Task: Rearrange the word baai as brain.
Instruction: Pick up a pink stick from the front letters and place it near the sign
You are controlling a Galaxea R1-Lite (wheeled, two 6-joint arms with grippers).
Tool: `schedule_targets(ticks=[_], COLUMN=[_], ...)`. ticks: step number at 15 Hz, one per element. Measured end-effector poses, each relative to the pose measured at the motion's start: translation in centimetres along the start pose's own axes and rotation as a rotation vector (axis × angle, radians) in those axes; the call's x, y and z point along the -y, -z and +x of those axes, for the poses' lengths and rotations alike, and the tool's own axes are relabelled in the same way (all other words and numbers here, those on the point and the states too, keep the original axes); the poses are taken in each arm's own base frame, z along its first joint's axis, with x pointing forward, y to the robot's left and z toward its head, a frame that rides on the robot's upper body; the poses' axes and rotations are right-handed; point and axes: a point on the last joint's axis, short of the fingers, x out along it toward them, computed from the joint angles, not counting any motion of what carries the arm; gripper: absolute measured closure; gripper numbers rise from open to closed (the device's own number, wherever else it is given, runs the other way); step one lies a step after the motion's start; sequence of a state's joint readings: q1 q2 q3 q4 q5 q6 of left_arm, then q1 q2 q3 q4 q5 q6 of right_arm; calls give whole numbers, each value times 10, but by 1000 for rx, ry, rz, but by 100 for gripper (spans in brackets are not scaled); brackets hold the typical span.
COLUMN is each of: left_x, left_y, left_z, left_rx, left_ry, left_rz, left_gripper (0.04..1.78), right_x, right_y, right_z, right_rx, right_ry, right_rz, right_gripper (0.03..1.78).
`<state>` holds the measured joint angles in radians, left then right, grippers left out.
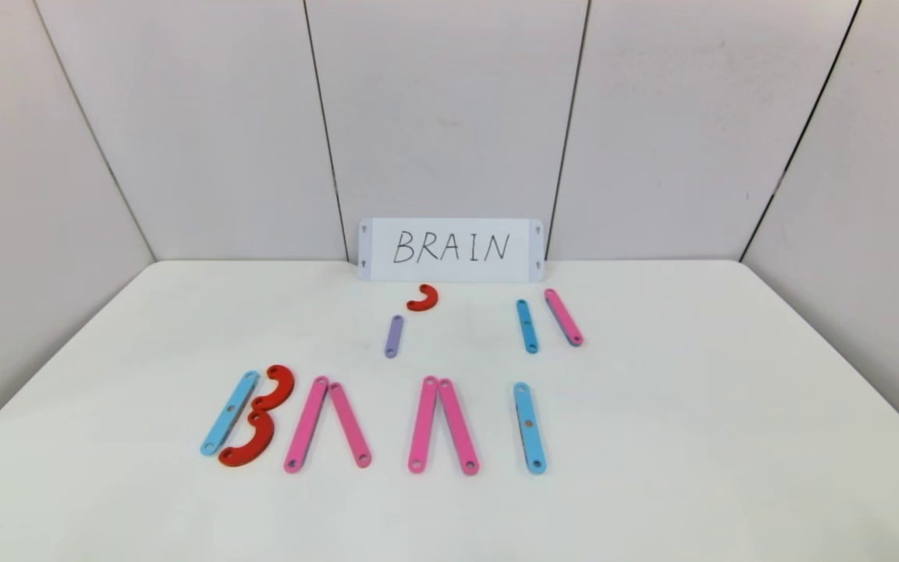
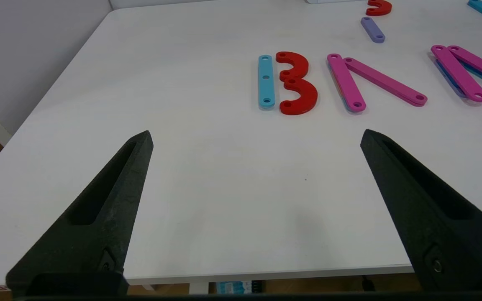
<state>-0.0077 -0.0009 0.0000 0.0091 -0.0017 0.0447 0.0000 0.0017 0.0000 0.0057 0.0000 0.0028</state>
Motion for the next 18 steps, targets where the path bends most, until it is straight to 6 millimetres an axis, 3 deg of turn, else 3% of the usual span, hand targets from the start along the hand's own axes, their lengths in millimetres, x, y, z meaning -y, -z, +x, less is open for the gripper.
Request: schedule_targets(ticks=[11, 14, 18], left_x=[0, 0, -2], left_y=[-1, -12, -42], left_z=[0, -4, -8], left_rx=[10, 43, 67], left_ry=[-2, 1, 2], left_rz=[3, 3, 2], left_gripper=[8, 8, 8], right_x=[0, 0, 0], right_y=[0, 0, -32], right_z=[0, 0, -5], right_rx=[1, -6, 33], right_ry=[2, 4, -5], right_rz=[-2, -10, 1], right_gripper=[7, 7, 7])
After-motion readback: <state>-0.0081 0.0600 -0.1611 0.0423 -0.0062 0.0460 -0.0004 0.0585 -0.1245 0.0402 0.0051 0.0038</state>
